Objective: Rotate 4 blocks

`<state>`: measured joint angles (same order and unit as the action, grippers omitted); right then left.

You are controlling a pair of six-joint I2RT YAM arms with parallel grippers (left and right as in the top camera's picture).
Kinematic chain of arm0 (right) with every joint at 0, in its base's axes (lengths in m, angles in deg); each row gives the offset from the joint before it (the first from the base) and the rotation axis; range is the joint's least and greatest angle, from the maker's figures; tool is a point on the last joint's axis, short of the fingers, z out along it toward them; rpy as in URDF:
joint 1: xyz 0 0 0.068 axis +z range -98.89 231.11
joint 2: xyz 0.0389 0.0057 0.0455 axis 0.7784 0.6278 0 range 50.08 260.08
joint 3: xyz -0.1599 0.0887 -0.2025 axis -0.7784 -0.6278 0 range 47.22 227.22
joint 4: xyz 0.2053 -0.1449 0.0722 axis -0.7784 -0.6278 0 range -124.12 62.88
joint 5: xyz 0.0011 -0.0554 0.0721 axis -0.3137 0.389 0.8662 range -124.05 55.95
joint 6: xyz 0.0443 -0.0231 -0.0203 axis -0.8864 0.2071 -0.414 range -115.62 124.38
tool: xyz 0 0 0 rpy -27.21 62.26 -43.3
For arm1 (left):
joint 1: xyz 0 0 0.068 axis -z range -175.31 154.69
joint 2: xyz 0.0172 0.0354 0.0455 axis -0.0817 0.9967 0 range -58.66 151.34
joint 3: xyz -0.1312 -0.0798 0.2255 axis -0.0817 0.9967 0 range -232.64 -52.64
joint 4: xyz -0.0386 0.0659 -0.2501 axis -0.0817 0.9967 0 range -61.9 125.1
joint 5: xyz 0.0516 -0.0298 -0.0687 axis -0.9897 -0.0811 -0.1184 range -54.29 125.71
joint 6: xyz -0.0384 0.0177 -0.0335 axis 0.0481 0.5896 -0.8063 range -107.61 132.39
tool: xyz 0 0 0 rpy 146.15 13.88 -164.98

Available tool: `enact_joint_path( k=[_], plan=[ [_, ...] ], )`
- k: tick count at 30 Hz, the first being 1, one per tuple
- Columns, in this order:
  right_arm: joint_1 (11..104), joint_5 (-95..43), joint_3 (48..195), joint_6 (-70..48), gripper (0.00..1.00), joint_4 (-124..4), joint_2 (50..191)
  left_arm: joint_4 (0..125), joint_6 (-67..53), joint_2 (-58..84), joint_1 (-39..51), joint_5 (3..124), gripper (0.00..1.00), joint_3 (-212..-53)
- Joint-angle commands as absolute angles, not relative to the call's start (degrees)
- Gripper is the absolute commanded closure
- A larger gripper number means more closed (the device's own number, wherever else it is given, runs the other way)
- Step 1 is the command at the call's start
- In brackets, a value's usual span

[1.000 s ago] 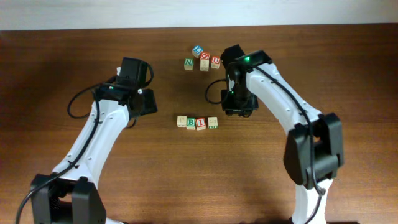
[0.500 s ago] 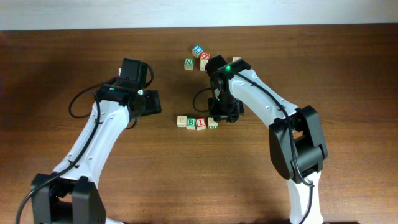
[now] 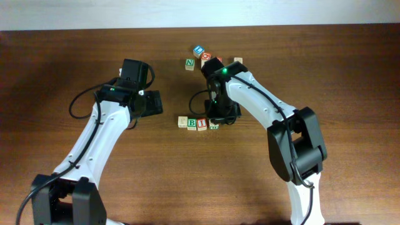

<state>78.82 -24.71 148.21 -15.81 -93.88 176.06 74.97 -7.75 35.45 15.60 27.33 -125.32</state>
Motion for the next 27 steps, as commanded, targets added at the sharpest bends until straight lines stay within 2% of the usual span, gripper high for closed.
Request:
enact_joint_path(
  k=[1, 6, 10, 16, 27],
  plan=[
    [76.56, -21.72, 147.82, -11.02, 0.82, -94.84, 174.31, 74.84, -7.27, 34.27, 15.52, 27.96, 0.07, -124.67],
    [73.35, -23.22, 147.29, -14.08, 0.82, -95.15, 172.38, 74.86, -7.27, 34.27, 15.52, 28.27, 0.04, -124.67],
    [74.23, -23.73, 143.18, -14.63, 0.82, -90.38, 172.38, 74.84, -7.27, 34.27, 15.52, 28.86, 0.00, -124.67],
    [75.87, -23.27, 136.65, -20.11, 0.84, -84.04, 172.38, 75.25, -7.27, 34.27, 15.52, 29.03, 0.00, -124.67],
    [76.72, -23.09, 135.93, -18.32, 0.83, -82.10, 172.38, 75.23, -7.27, 34.27, 15.52, 30.10, 0.00, -124.67]
  ],
)
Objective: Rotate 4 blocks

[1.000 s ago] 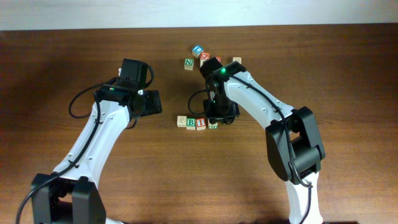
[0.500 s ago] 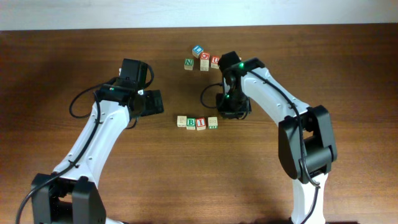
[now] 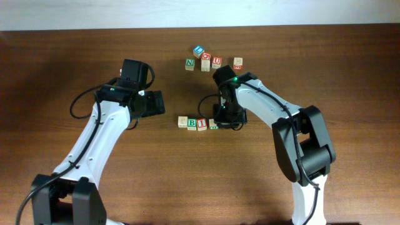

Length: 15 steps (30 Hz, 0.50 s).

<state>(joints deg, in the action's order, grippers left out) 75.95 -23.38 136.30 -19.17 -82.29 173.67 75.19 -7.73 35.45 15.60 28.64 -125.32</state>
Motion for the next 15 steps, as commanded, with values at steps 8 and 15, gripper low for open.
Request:
enact_joint_path(
  k=[8, 15],
  plan=[
    [78.90, -23.55, 135.93, -17.05, 0.83, -81.05, 172.38, 75.25, -7.27, 34.27, 15.52, 30.37, 0.00, -124.67],
    [78.90, -23.53, 135.95, -17.03, 0.83, -80.83, 172.38, 75.25, -7.27, 34.27, 15.52, 30.58, 0.00, -124.67]
  ],
)
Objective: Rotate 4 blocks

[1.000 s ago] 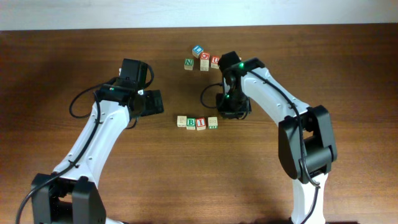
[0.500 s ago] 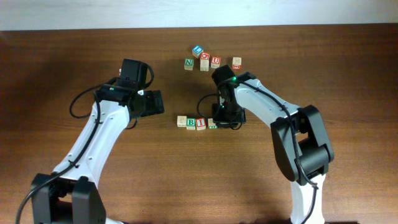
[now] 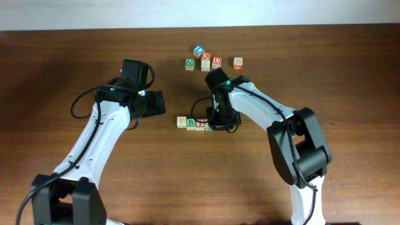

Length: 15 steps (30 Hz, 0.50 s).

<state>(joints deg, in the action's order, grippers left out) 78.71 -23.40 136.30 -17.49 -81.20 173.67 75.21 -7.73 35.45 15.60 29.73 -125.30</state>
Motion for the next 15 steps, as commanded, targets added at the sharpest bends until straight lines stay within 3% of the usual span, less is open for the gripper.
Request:
enact_joint_path(
  k=[1, 10, 15],
  plan=[
    [78.86, -23.53, 136.06, -17.03, 0.83, -80.87, 172.36, 75.25, -7.27, 34.27, 15.52, 30.58, 0.00, -124.67],
    [77.37, -25.04, 150.83, -12.11, 0.73, -94.47, 172.25, 75.19, -7.25, 34.20, 12.26, 28.18, 0.00, -124.71],
    [80.08, -25.02, 155.05, -12.18, 0.69, -87.15, 172.30, 75.27, -7.25, 34.22, 6.16, 28.40, 0.01, -124.78]
  ],
)
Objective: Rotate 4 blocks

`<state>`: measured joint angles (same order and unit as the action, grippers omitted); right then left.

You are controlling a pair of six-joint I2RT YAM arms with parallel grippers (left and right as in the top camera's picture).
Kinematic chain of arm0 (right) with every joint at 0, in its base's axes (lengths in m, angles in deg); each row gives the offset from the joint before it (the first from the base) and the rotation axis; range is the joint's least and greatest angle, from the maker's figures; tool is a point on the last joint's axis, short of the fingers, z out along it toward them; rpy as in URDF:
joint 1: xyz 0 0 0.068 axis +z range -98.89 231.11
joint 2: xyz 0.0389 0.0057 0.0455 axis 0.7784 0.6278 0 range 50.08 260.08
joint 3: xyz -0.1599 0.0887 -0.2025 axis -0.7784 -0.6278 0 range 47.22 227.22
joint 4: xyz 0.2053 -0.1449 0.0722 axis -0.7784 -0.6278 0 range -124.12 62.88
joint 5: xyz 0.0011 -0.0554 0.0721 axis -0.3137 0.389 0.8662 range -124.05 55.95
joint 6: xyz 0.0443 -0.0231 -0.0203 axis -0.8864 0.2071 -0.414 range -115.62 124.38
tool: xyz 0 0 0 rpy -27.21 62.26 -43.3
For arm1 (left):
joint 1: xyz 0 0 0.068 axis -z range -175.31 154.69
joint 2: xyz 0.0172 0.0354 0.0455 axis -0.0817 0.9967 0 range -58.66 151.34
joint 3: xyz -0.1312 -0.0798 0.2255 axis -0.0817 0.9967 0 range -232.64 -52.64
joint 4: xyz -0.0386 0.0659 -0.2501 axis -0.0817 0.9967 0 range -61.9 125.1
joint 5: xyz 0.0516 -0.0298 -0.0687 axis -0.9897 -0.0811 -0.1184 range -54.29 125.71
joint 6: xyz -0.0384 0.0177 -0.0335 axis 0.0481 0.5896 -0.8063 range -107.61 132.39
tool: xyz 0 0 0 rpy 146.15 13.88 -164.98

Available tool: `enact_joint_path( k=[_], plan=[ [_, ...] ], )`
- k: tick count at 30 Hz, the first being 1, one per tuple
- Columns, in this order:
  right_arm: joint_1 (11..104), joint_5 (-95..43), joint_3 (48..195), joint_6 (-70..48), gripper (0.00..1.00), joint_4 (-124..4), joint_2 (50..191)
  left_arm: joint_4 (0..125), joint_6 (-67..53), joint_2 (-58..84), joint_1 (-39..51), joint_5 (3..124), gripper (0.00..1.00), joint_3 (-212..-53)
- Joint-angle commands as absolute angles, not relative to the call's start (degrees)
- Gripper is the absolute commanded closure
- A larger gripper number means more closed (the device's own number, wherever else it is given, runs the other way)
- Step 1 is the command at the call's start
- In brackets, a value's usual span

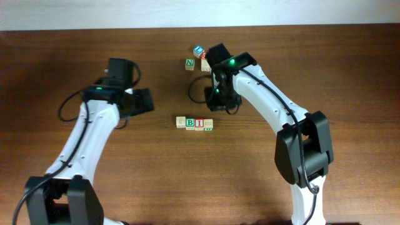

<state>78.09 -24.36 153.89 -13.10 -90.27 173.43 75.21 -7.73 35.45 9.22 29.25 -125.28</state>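
Note:
A row of small letter blocks lies mid-table: a pale block (181,122), a green B block (190,123), a red I block (200,124) and a tan block (209,125) with green at its near edge. My right gripper (223,103) hangs just behind the row's right end, apart from it; its jaws are hidden under the wrist. Far to the left of the row, my left gripper (145,100) points right with nothing seen in it. Behind, more blocks sit in a cluster: a green N block (189,64), a blue block (198,50) and a red block (204,56).
The right arm (262,81) covers the right part of the back cluster. A black cable (195,94) loops beside the right wrist. The white wall edge (200,12) runs along the table's back.
My right gripper was low over the right end of the row; it now sits farther back, uncovering the I block and the tan block. The left arm has shifted left and slightly back.
First my right gripper stood at the row's right end, over the last block. Then it sat slightly to the right with that block showing green. Then it covered the row's right end. Now it is withdrawn and the row lies in line.

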Motion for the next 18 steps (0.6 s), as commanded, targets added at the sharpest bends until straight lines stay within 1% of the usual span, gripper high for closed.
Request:
enact_joint_path(
  k=[1, 3, 7, 9, 14, 15, 17, 18],
  plan=[
    [81.24, -25.04, 155.01, -12.62, 0.71, -83.45, 172.82, 75.27, -7.23, 34.22, 5.42, 28.33, 0.00, -124.78],
    [83.03, -25.52, 155.01, -13.07, 0.75, -78.56, 173.78, 75.25, -7.25, 34.22, 4.59, 28.33, 0.00, -124.78],
    [86.44, -28.73, 154.98, -15.19, 0.81, -72.66, 176.36, 75.27, -7.25, 34.22, 4.39, 27.68, 0.01, -124.78],
    [87.49, -28.75, 154.90, -15.19, 0.83, -71.50, 177.96, 75.27, -7.99, 34.22, 4.39, 26.52, 0.00, -124.78],
    [88.96, -28.73, 154.85, -15.61, 0.87, -70.51, 181.91, 75.36, -9.44, 34.22, 4.39, 25.34, 0.01, -124.78],
    [89.00, -28.69, 154.85, -15.61, 0.89, -70.40, 182.63, 75.43, -9.44, 34.22, 4.39, 25.34, 0.01, -124.78],
    [89.35, -28.71, 154.57, -15.61, 0.96, -70.10, 183.05, 75.49, -9.44, 34.22, 4.39, 25.32, 0.00, -124.78],
    [89.42, -28.71, 154.57, -15.61, 0.96, -70.08, 183.22, 75.49, -9.44, 34.22, 4.39, 25.34, 0.00, -124.78]
  ],
)
